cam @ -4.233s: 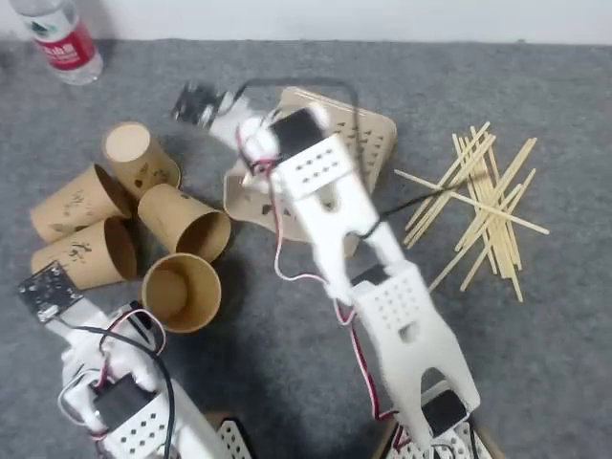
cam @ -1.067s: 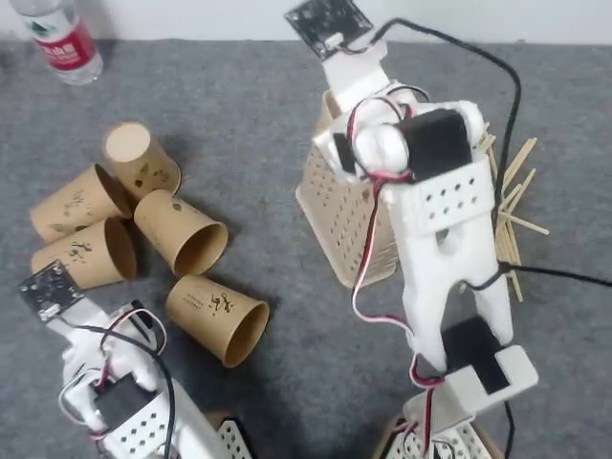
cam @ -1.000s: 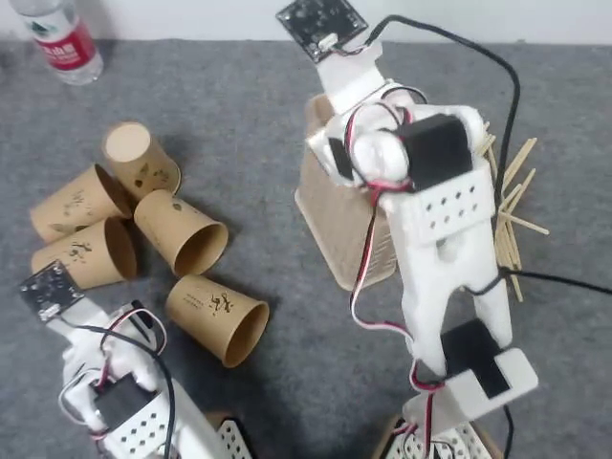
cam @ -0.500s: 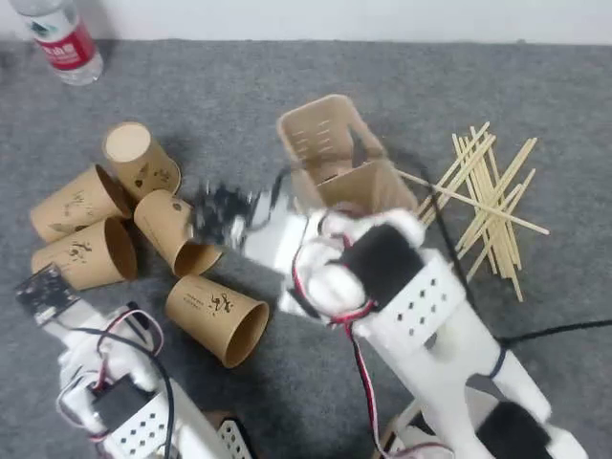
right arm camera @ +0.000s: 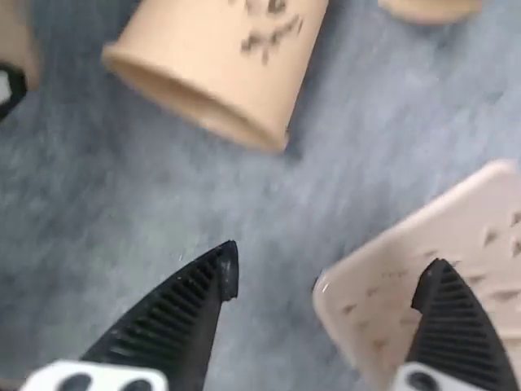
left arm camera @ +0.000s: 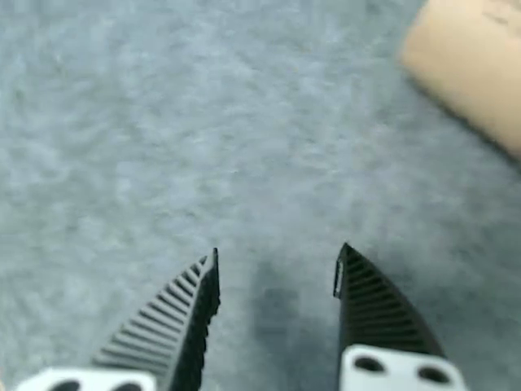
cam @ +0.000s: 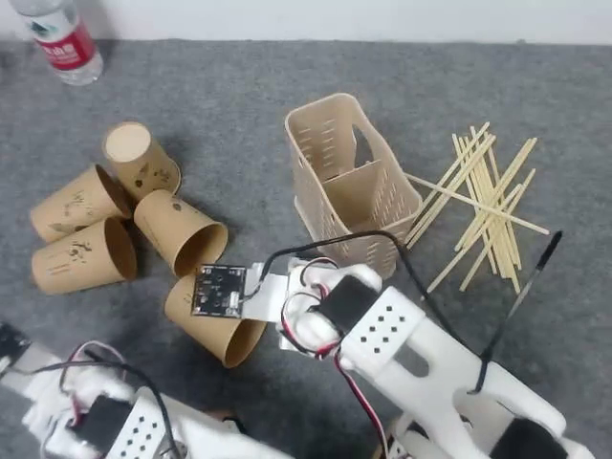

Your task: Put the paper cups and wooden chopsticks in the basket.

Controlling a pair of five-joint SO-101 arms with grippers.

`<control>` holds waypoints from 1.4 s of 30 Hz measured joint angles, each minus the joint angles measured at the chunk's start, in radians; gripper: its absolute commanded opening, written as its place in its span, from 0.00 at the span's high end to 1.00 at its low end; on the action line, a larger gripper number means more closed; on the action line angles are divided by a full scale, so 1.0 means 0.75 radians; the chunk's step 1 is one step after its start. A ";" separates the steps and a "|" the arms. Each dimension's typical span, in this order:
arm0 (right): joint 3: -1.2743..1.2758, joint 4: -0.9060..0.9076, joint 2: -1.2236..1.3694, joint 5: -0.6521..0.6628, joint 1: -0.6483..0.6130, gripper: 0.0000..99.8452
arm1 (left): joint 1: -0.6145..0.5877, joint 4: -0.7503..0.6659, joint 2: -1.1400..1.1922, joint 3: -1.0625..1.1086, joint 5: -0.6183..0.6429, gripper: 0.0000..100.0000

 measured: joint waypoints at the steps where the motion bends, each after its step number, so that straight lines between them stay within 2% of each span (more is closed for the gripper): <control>1: 0.004 -0.033 0.000 0.000 -0.010 0.65 | -0.031 0.002 0.000 0.000 -0.027 0.78; 6: 0.059 -0.168 0.000 0.000 -0.053 0.65 | -0.078 0.031 0.000 0.018 -0.108 0.78; 17: 0.125 -0.282 0.006 0.002 -0.155 0.66 | -0.029 0.059 0.000 0.018 -0.117 0.78; 24: 0.080 -0.405 0.358 0.002 -0.158 0.66 | -0.029 0.059 0.000 0.018 -0.117 0.78; 27: -0.002 -0.407 0.520 0.002 -0.158 0.74 | -0.029 0.059 0.000 0.018 -0.117 0.78; 32: -0.100 -0.421 0.573 0.002 -0.158 1.00 | -0.029 0.059 0.000 0.018 -0.117 0.78; 34: -0.135 -0.421 0.573 0.002 -0.158 0.97 | -0.029 0.059 0.000 0.018 -0.117 0.78; 38: -0.174 -0.401 0.552 0.000 -0.158 0.99 | -0.029 0.059 0.000 0.018 -0.117 0.78; 42: -0.266 -0.248 0.419 0.000 -0.086 0.99 | -0.029 0.059 0.000 0.018 -0.117 0.78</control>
